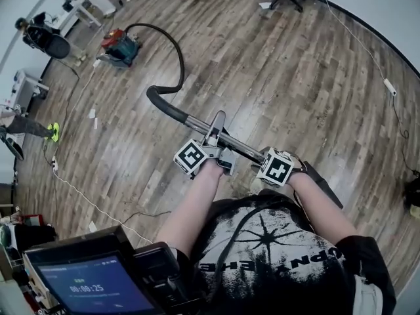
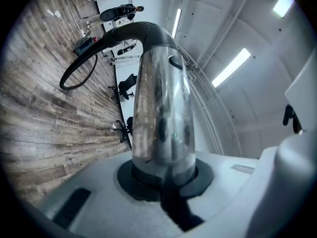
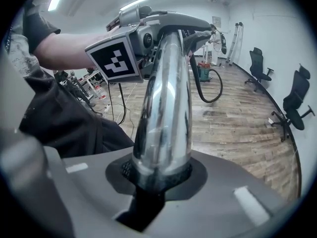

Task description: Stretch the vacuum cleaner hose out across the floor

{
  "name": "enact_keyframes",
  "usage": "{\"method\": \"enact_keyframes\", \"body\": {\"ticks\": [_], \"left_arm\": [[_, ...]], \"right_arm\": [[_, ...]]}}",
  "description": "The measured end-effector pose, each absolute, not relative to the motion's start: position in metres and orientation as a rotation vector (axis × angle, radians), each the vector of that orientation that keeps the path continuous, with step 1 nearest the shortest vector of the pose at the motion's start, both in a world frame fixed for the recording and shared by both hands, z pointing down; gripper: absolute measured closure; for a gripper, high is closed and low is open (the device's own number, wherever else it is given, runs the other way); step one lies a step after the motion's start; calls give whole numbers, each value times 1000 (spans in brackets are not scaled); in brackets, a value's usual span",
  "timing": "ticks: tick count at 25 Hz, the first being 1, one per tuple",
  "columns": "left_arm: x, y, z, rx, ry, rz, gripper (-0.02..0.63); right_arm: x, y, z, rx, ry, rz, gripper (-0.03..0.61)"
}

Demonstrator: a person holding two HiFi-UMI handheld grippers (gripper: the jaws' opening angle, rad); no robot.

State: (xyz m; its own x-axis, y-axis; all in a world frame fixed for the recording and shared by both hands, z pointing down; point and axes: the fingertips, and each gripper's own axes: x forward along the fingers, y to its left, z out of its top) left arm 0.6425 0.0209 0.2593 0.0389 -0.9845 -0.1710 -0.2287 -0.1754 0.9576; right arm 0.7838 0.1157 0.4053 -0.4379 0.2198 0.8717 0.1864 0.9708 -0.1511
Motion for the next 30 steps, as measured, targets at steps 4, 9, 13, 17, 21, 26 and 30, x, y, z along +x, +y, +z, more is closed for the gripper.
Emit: {"method": "enact_keyframes", "body": {"ticks": [4, 9, 13, 17, 21, 26, 30], "left_arm": [[643, 51, 269, 1555, -1318, -1146, 577], [664, 98, 278, 1475, -1165, -1224, 577], [685, 123, 296, 1458, -1100, -1213, 577], [706, 132, 305, 1452, -1044, -1180, 577], [728, 133, 303, 1461, -1001, -1164, 577], [762, 123, 302, 1494, -983, -1133, 577], [802, 109, 304, 1522, -1002, -1094, 577]], "right_arm": [[790, 144, 407, -258, -2018, 28, 491], [809, 198, 412, -205, -1961, 66, 491], [832, 231, 423, -154, -1919, 106, 492], [851, 250, 427, -110, -1896, 160, 492], [867, 257, 427, -78, -1897, 185, 492], [898, 252, 427, -48, -1907, 202, 491], [936, 238, 427, -36, -1920, 209, 491]]}}
